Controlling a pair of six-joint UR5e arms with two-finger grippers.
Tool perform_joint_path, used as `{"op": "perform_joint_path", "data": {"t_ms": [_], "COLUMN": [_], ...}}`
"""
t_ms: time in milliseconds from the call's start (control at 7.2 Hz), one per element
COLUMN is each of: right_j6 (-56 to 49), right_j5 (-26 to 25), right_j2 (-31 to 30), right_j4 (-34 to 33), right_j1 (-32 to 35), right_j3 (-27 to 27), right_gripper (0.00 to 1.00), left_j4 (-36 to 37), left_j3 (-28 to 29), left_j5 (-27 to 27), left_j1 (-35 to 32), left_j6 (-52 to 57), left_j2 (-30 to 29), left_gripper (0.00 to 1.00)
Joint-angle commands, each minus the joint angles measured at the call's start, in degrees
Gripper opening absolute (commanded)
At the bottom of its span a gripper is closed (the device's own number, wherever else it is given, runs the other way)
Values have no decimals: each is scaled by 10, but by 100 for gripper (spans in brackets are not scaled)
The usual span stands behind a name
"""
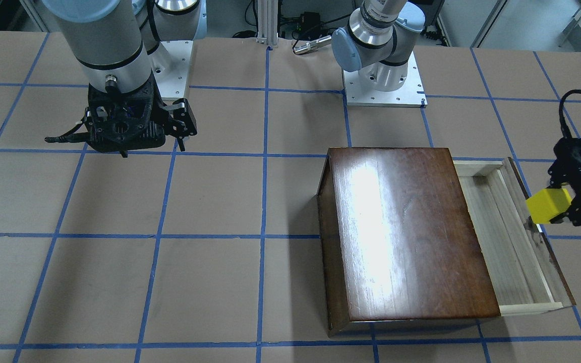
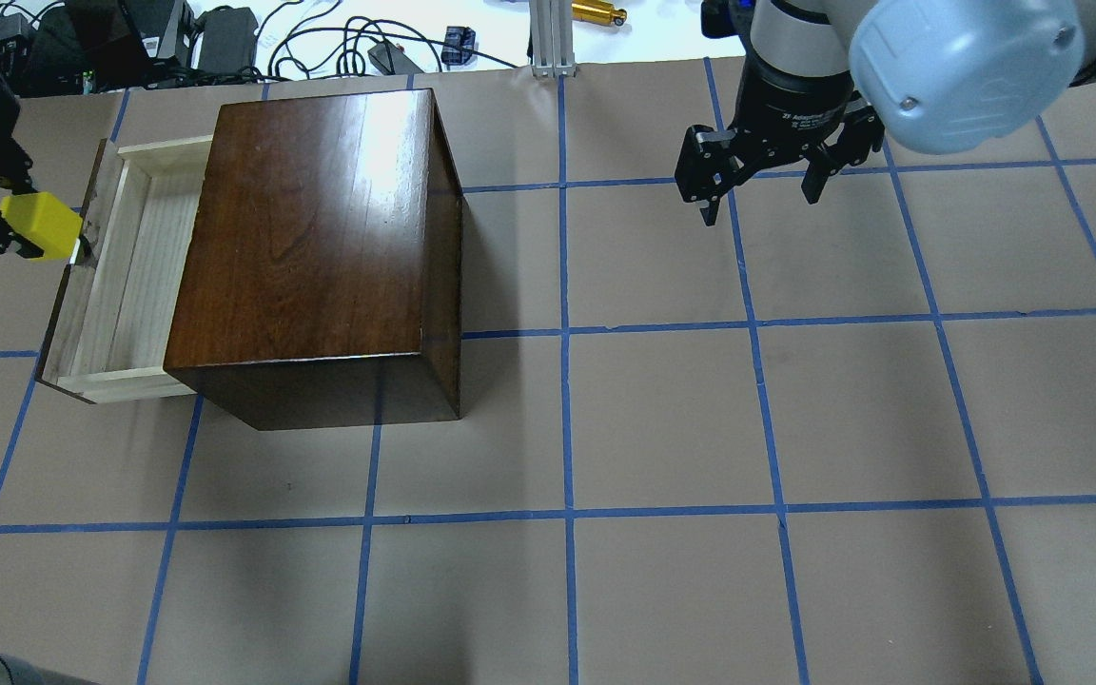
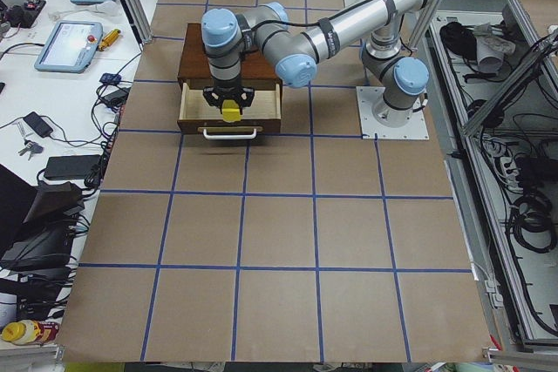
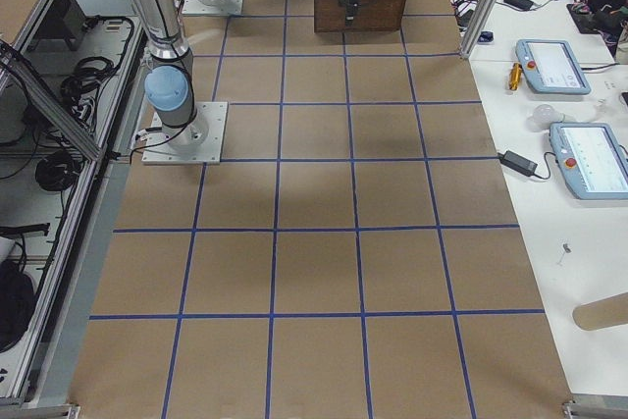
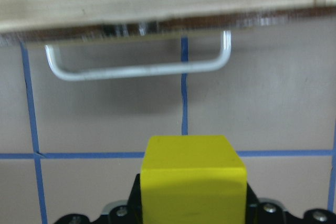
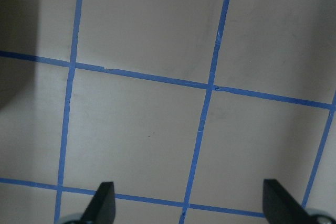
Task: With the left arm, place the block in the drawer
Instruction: 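Lift the yellow cube and carry it over the open drawer, then lower the cube into the drawer and open the left gripper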
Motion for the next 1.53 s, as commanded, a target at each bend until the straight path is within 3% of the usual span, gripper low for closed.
{"op": "perform_joint_path", "data": {"t_ms": [0, 139, 556, 694, 972, 1250, 1389], "right_j6": [0, 0, 0, 0, 0, 0, -1], "right_j5": [0, 1, 0, 0, 0, 0, 0], "right_j2": [0, 0, 0, 0, 0, 0, 0], "right_j4": [0, 0, 0, 0, 0, 0, 0], "right_j1": [0, 0, 0, 0, 0, 0, 0], "right_j3": [0, 0, 0, 0, 0, 0, 0], "right_gripper": [100, 100, 100, 100, 100, 100, 100], "left_j4": [16, 60, 94, 92, 71, -30, -86], "left_j3": [-28, -57, -89, -89, -82, -57, -39], "left_j5": [-6, -7, -6, -7, -5, -2, 3], "left_j1": [-26, -26, -26, -26, -30, -29, -31], "left_j6": [-41, -41, -41, -46, -68, -84, -149], "left_j2": [-18, -25, -27, -26, 7, 69, 102], "left_gripper": [0, 0, 0, 97, 100, 100, 100]}}
